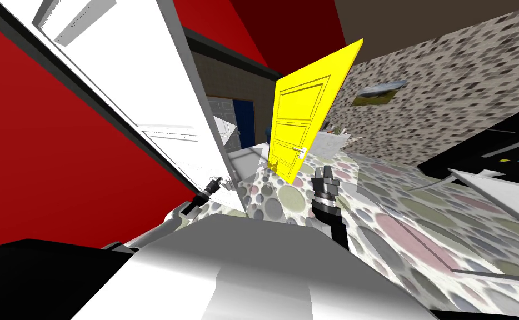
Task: Pull the door open
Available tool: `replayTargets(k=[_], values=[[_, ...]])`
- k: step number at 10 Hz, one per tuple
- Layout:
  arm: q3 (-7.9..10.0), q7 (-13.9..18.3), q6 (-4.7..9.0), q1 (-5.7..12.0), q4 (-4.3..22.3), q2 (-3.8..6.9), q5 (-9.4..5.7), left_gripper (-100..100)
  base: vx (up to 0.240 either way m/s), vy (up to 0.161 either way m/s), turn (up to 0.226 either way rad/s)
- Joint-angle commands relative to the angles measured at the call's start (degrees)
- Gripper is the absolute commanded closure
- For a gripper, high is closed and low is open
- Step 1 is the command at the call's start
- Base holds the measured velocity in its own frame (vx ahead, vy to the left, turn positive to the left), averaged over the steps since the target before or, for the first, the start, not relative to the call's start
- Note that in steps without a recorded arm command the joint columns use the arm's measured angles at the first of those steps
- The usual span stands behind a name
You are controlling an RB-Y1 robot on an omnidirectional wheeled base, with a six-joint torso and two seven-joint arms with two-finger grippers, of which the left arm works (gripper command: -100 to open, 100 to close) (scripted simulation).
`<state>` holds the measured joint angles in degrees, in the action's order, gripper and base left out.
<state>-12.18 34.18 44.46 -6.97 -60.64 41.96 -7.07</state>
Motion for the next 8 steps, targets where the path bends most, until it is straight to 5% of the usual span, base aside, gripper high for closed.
replayTargets(k=[1, 5, 6, 8], values=[[-0.12, 0.6, 1.62, -0.80, 0.4, 1.09, -0.06, 100, -0.186, 0.108, -0.155], [-0.76, 1.8, 4.47, -1.80, 1.0, 2.75, -0.05, 100, -0.185, 0.080, -0.104], [-1.12, 1.6, 4.20, -1.33, 1.3, 2.09, 0.16, 100, -0.075, 0.029, -0.025], [-1.49, 2.1, 5.79, -1.85, 2.0, 2.73, 0.22, 100, -0.148, 0.080, -0.136]])
